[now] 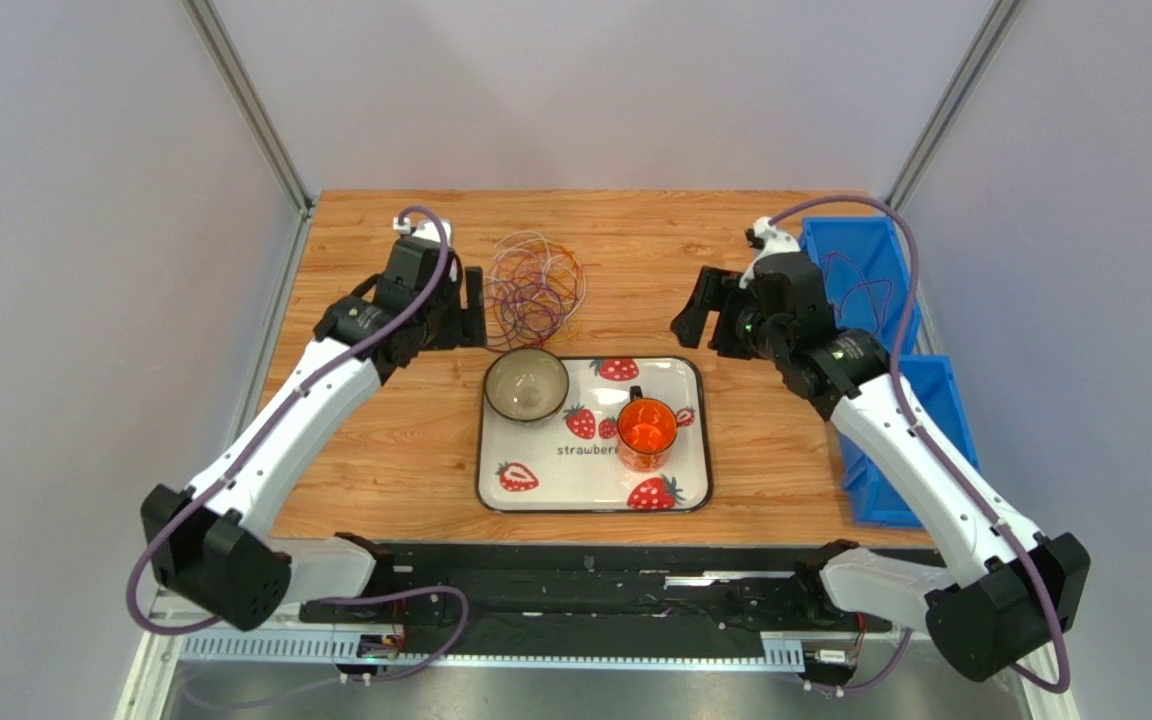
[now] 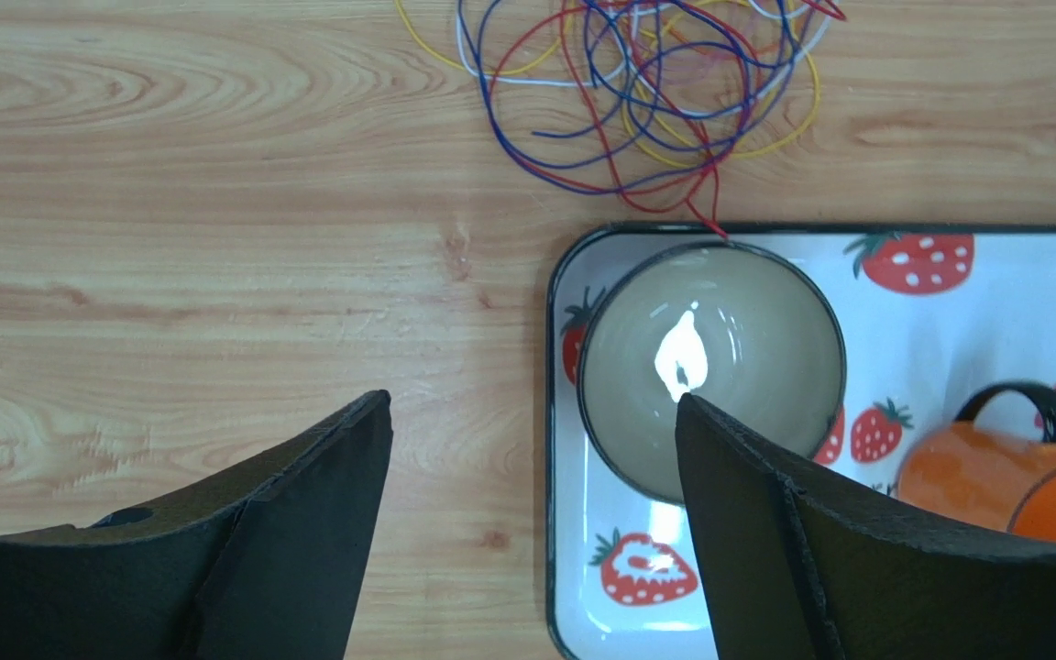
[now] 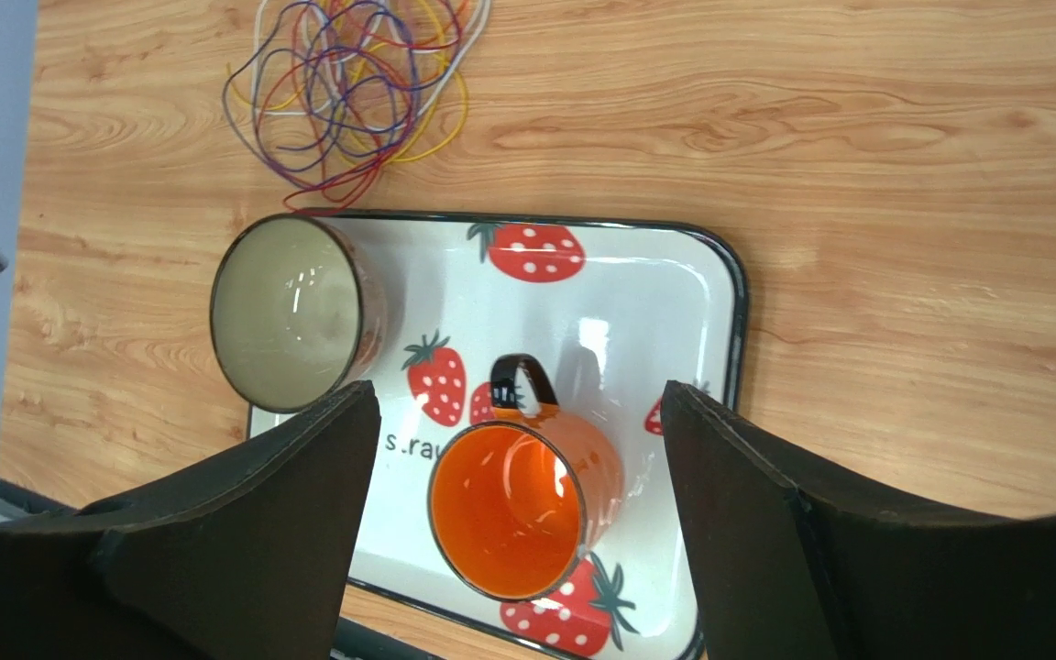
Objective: Untangle the cables
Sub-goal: Untie the cable.
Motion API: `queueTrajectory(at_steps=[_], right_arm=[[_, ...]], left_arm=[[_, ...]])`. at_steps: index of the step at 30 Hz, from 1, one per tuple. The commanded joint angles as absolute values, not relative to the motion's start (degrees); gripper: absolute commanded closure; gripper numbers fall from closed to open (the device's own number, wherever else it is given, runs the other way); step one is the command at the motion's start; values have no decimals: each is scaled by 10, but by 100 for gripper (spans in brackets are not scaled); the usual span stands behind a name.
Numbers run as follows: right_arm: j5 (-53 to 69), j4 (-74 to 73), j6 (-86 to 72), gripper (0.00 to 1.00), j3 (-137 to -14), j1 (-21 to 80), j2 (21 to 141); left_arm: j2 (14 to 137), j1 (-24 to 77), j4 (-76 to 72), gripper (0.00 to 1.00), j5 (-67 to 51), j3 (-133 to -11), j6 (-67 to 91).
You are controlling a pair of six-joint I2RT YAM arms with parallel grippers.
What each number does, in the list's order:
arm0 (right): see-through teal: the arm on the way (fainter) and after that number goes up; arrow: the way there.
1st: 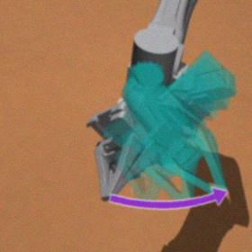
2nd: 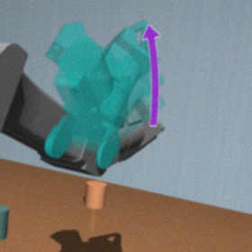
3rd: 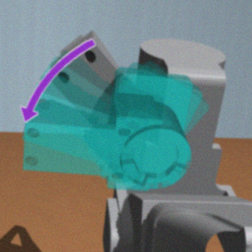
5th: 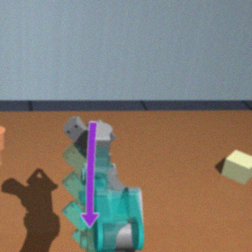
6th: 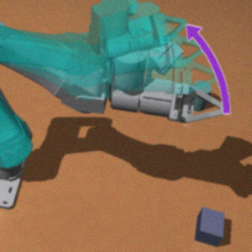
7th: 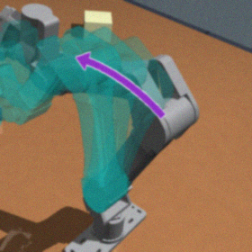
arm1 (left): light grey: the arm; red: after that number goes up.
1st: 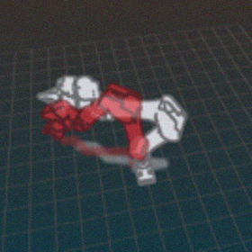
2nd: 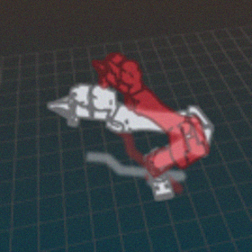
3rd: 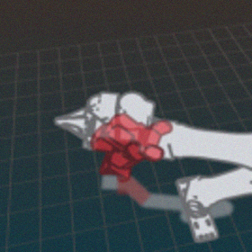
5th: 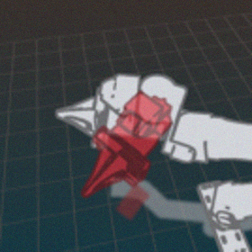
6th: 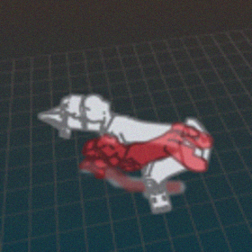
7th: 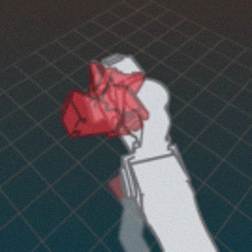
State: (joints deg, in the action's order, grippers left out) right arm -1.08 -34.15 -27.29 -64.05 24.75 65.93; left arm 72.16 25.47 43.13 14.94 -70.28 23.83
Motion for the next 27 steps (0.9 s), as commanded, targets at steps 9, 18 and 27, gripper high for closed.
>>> queueTrajectory(at_steps=[9,18,27], right_arm=[[-19,-284,-280,22,-552,293,650],[-23,-287,-281,22,-507,308,630],[-36,-291,-276,22,-489,309,609]], left_arm=[[950,194,342,23,15,-845,207],[1099,193,353,25,-48,-1001,224],[1148,194,324,28,-87,-1023,390]])
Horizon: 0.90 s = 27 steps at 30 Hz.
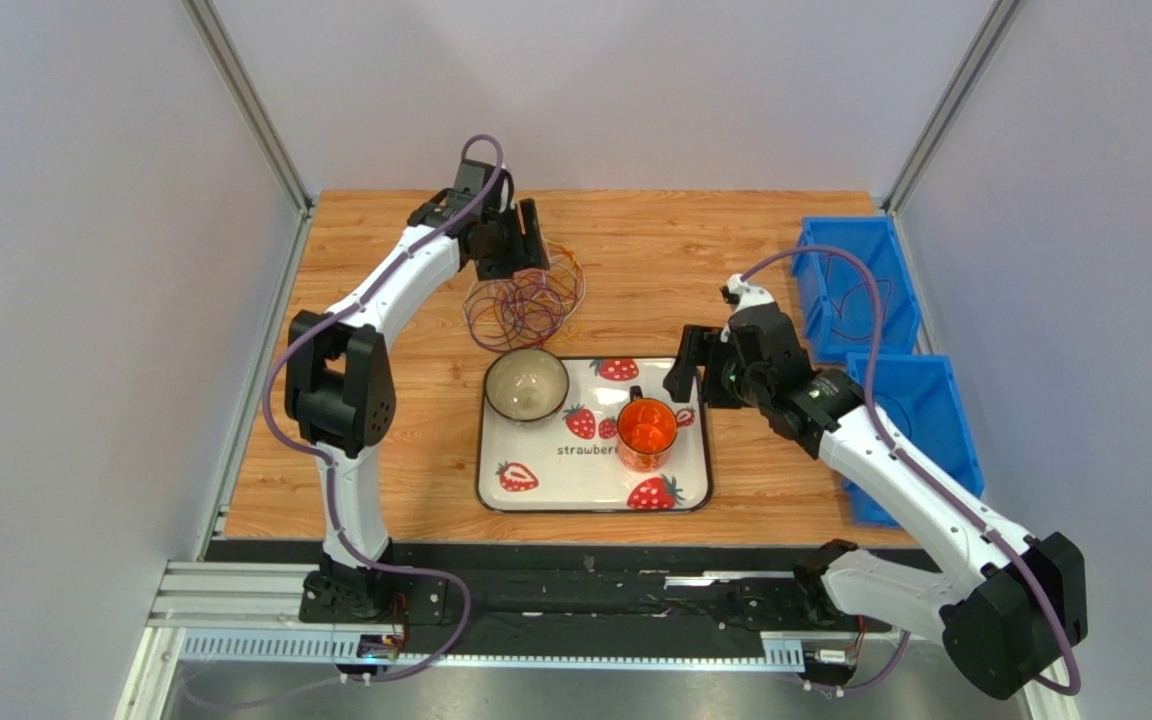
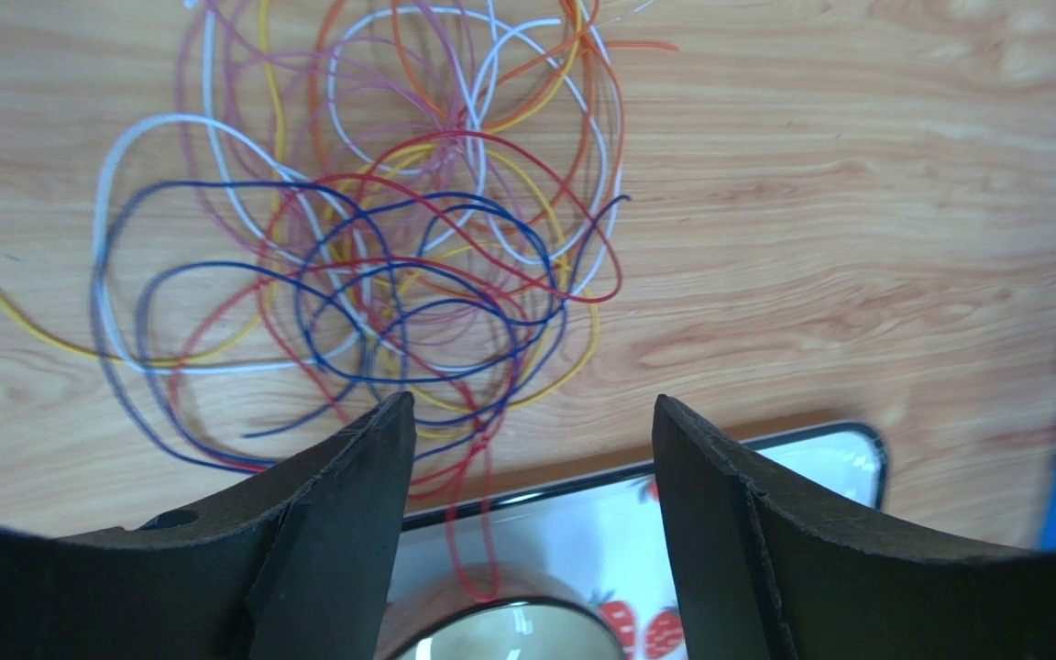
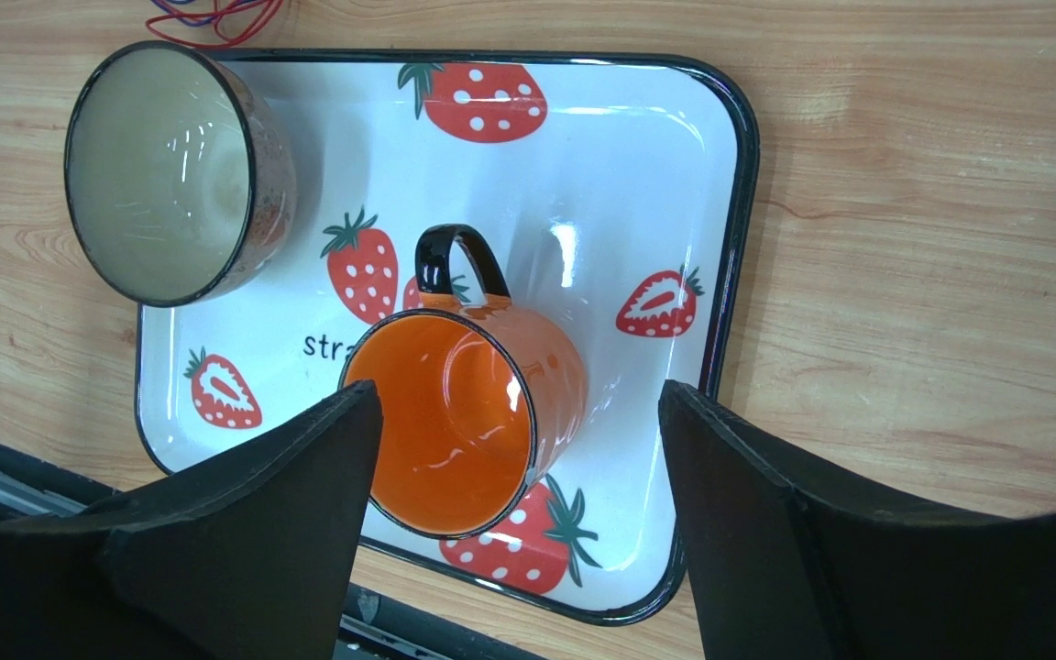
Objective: Untangle the cables
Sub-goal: Untie the cable.
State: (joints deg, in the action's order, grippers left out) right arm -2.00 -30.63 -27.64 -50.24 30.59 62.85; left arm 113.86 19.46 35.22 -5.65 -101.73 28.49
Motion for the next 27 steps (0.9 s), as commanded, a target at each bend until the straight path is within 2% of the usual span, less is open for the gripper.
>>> queueTrajectory(at_steps=[1,9,15,22,27], right_arm=[[-36,-290,-276,22,-484,309,607],[-42,-303,-271,22,-470,309,579],[-54,-309,-261,22,-457,309,565],[-56,-312,-253,22,-452,309,562],[-64,-318,-242,22,-452,309,555]], left_arm=[[1148,194,310,28,-102,-1006,406],[1165,195,221,31,-105,-955,548],[1201,197,219,32,-111,-979,598],[1217,196,147,34,-126,-926,677],[1235,197,123,37,-123,-935,693]])
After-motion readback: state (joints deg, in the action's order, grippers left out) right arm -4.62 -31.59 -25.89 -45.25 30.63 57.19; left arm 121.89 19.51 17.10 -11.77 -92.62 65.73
